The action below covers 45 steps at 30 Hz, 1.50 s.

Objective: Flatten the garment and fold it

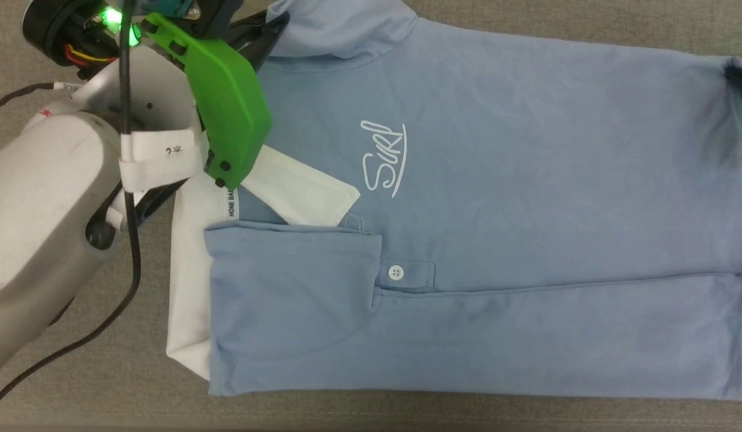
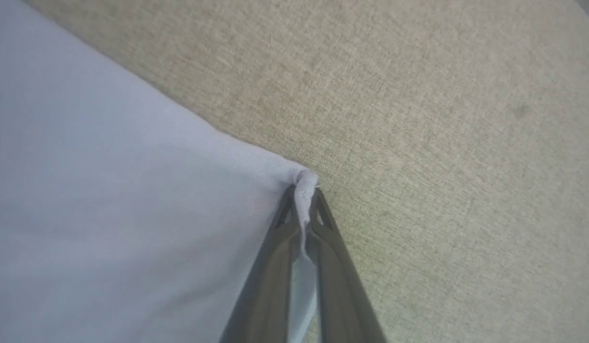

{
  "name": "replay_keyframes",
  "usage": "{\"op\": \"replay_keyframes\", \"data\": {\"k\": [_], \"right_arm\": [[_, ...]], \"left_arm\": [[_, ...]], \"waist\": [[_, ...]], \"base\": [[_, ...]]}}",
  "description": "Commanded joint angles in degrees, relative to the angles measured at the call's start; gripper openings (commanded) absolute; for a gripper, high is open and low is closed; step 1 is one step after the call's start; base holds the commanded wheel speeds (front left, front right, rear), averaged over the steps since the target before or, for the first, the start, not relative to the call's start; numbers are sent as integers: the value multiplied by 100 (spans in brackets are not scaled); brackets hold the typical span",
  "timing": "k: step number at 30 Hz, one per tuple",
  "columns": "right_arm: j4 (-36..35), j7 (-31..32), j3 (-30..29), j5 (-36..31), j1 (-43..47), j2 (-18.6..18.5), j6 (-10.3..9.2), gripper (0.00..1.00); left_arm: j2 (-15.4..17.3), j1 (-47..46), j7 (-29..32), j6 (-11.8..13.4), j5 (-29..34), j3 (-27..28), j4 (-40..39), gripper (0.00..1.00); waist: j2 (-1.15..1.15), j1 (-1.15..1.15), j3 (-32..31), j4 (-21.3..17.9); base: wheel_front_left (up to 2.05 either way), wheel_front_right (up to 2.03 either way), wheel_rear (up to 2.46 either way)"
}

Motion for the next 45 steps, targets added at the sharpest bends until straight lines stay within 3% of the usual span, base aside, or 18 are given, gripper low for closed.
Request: {"op": "replay_keyframes", "data": {"k": [1, 5, 15, 23, 31, 36, 45], "right_arm": [[206, -109, 98, 109, 159, 110, -10, 0], [317, -523, -71, 476, 236, 156, -10, 0], [16, -1114, -207, 1002, 1159, -188, -10, 0], [-259, -1213, -380, 1059, 2296, -305, -10, 0], [-444, -1107, -627, 848, 3404, -325, -10, 0], [-542, -986, -774, 626, 3853, -217, -10, 0], [-705, -732, -1014, 136, 4167, -62, -10, 0]], "left_arm": [[44, 98, -70, 59, 19, 29, 44, 0], [100, 261, -242, 132, -10, 77, 197, 0], [429, 1092, -442, 374, -325, 69, 70, 0], [976, 1990, -289, 646, -536, -165, -523, 0], [1389, 2991, -126, 869, -764, -622, -921, 0], [1368, 3419, -148, 869, -744, -950, -749, 0], [988, 3552, -545, 818, -517, -1118, -72, 0]], "waist": [[0, 0, -162, -24], [0, 0, -551, -62], [0, 0, -1609, -51], [0, 0, -2163, 27], [0, 0, -2302, 114], [0, 0, -2233, 130], [0, 0, -2006, 92]], "base": [[0, 0, 0], [0, 0, 0], [0, 0, 0], [0, 0, 0], [0, 0, 0], [0, 0, 0], [0, 0, 0]]}}
